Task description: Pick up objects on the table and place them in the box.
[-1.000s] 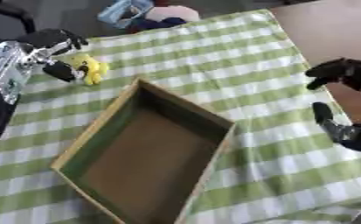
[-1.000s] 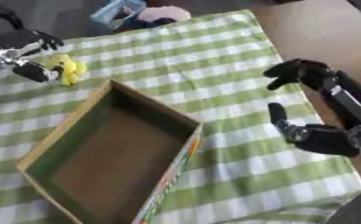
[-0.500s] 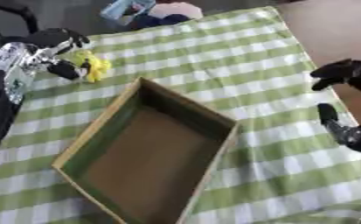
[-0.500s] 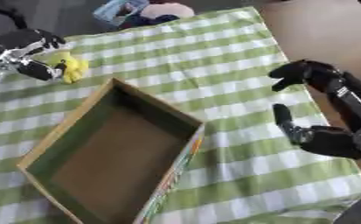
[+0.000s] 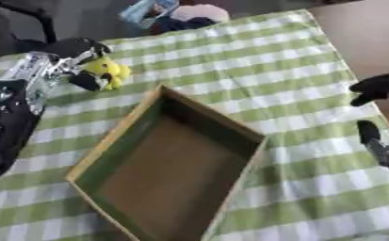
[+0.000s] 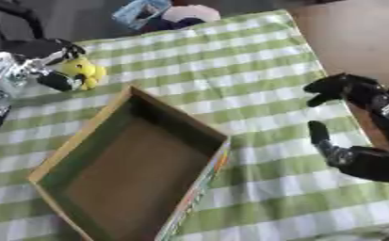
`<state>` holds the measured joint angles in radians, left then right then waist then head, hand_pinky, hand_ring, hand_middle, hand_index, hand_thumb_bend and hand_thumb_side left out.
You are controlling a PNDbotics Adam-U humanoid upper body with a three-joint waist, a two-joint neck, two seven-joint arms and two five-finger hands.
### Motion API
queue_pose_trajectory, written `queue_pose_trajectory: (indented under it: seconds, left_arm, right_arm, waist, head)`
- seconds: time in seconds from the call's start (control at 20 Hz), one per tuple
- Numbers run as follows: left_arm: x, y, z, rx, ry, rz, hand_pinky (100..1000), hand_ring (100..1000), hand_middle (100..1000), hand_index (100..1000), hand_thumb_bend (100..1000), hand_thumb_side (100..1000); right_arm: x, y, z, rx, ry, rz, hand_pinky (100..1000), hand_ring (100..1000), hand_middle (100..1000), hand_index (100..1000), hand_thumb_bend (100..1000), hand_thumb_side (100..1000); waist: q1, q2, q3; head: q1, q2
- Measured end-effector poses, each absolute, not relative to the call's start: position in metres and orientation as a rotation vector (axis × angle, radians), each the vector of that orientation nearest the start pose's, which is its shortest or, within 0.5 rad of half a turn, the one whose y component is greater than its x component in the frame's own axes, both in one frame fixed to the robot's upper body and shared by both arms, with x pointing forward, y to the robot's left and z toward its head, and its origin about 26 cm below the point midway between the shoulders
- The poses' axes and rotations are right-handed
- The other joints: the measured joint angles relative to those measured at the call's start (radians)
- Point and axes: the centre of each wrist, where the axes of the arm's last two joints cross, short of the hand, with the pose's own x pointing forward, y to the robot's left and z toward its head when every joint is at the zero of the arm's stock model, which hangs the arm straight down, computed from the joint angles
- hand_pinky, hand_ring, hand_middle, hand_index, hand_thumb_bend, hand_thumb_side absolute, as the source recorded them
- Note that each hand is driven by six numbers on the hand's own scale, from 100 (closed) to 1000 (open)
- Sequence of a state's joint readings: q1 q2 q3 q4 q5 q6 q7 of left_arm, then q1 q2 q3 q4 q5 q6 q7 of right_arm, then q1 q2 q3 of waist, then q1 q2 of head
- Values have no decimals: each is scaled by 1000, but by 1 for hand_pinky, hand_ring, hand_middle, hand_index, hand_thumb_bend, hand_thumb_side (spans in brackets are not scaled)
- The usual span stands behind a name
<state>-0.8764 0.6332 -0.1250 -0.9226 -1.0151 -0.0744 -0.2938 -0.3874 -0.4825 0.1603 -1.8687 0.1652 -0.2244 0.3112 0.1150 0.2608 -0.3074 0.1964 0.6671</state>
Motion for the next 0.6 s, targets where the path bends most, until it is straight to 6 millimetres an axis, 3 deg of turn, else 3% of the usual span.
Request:
queue_pose_trajectory:
  seconds: [0.25,0.35,0.6]
  left_arm:
    - [460,367,201,1233,-1149,-1346,814,794,767,926,164,360]
    - [460,368,200,1233,-1145,-1347,792,758,728,902,100,347]
    - [460,370,196,1220,-1119,-1358,762,716,673,861,100,336]
  right_arm:
    - [324,-249,195,-156,-2204,1161,805,705,761,825,100,100]
    - [324,-249,195,-156,-2204,1161,805,705,761,826,100,100]
    - [324,-249,195,-156,-2205,1162,806,705,761,826,100,100]
  waist:
    - [0,3,-4]
    - [1,4,-4]
    - [1,4,-4]
  head:
    - [2,-1]
    - [2,-1]
    - [2,-5]
